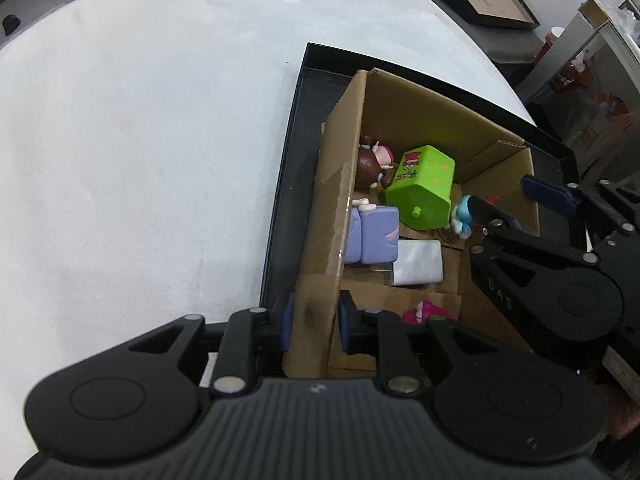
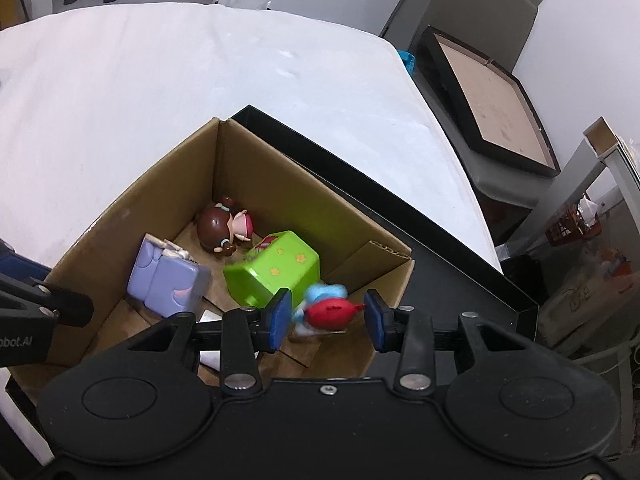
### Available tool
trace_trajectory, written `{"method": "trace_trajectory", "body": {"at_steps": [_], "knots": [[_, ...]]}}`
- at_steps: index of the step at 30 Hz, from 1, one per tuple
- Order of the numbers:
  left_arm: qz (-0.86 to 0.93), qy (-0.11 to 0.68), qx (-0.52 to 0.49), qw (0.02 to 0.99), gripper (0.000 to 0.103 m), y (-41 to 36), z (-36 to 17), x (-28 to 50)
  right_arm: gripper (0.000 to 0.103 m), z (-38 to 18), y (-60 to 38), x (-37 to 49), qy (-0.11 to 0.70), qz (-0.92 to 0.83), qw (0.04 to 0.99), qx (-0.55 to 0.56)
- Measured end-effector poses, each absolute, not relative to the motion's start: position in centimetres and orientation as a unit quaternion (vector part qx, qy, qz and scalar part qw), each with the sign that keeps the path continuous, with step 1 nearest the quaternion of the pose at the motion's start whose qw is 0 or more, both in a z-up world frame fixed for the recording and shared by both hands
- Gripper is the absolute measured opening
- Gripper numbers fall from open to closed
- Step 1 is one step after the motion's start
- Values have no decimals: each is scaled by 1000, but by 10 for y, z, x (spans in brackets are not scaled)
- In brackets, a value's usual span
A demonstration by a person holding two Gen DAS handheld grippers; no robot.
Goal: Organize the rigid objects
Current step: 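Carry the blue-and-red figure with the right gripper into the box and release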
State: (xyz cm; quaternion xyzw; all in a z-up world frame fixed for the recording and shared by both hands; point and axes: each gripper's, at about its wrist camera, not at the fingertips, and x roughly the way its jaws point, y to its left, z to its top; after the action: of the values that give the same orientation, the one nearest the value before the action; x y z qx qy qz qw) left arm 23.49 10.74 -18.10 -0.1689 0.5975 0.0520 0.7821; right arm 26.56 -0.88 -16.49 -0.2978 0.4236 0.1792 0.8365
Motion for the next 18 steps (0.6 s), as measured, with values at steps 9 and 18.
{"method": "trace_trajectory", "body": {"at_steps": [9, 18], "knots": [[75, 580, -161, 795, 42, 108, -156, 231, 53, -141, -25, 259, 418, 178, 857, -243], [82, 552, -166, 813, 68, 100, -120, 214, 59, -110, -64, 263, 439, 172, 871, -138]]}}
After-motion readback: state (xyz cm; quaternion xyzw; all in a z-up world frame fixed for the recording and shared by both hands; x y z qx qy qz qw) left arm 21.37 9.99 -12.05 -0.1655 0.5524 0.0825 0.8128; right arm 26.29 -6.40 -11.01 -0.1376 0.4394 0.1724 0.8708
